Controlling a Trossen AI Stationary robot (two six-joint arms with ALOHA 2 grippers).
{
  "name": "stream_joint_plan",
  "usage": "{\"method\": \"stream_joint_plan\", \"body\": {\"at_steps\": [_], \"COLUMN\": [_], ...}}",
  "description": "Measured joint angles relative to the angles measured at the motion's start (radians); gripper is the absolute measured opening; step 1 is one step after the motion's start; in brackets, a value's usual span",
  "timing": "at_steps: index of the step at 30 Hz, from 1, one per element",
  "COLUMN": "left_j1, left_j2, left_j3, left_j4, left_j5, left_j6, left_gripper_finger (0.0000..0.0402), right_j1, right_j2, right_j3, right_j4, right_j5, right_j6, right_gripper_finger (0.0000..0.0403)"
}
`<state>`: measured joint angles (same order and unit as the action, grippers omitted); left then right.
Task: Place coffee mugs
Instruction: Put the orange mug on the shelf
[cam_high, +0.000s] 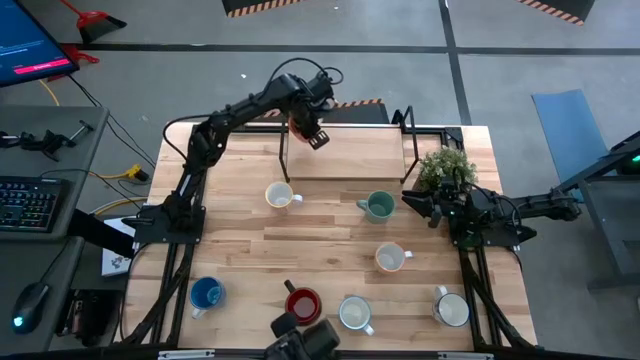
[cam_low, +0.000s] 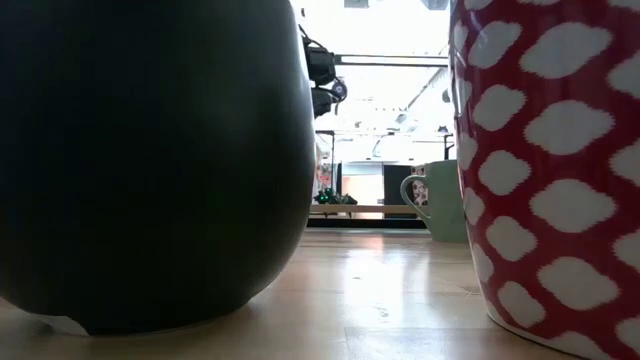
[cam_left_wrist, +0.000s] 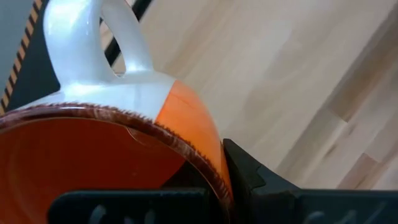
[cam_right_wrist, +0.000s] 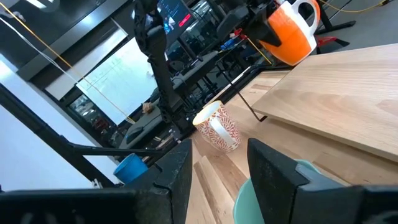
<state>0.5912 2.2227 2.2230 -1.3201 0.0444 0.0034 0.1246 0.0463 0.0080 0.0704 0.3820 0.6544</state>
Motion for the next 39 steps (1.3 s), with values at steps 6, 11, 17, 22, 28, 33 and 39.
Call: {"method": "stream_joint_plan", "body": {"at_steps": [6,11,17,22,28,33,39], "left_j1": [0.001,-0.006,-0.01,-0.002,-0.002,-0.002,-0.002], "left_j2": [0.0,0.017,0.037,0.052,0.064,0.064,0.064], "left_j3": [0.0,-0.001,-0.001,0.0,-0.001,-0.001,-0.001], "left_j4": [0.001,-0.008,0.005,-0.013,-0.019,-0.009,-0.021], "left_j5": [0.001,-0.001,-0.04,-0.035,-0.031,-0.03,-0.03], "left_j6": [0.054,0.031,0.026,0.042,0.069,0.083,0.114], "left_gripper_finger": [0.0004,0.0004,0.0004,0.0004,0.0004,0.0004,0.0004], "right_j1": [0.0,0.0,0.0,0.0,0.0,0.0,0.0], "right_j2": [0.0,0.0,0.0,0.0,0.0,0.0,0.0], "right_j3": [0.0,0.0,0.0,0.0,0.0,0.0,0.0], "right_j4": [0.0,0.0,-0.001,0.0,-0.001,-0.001,-0.001], "right_j5": [0.0,-0.001,-0.001,-0.001,-0.006,-0.01,-0.013], "right_j6": [-0.006,-0.001,0.0,0.0,0.0,0.0,0.0], "right_gripper_finger": [0.0135,0.0135,0.0135,0.0135,0.0135,0.0135,0.0135]}}
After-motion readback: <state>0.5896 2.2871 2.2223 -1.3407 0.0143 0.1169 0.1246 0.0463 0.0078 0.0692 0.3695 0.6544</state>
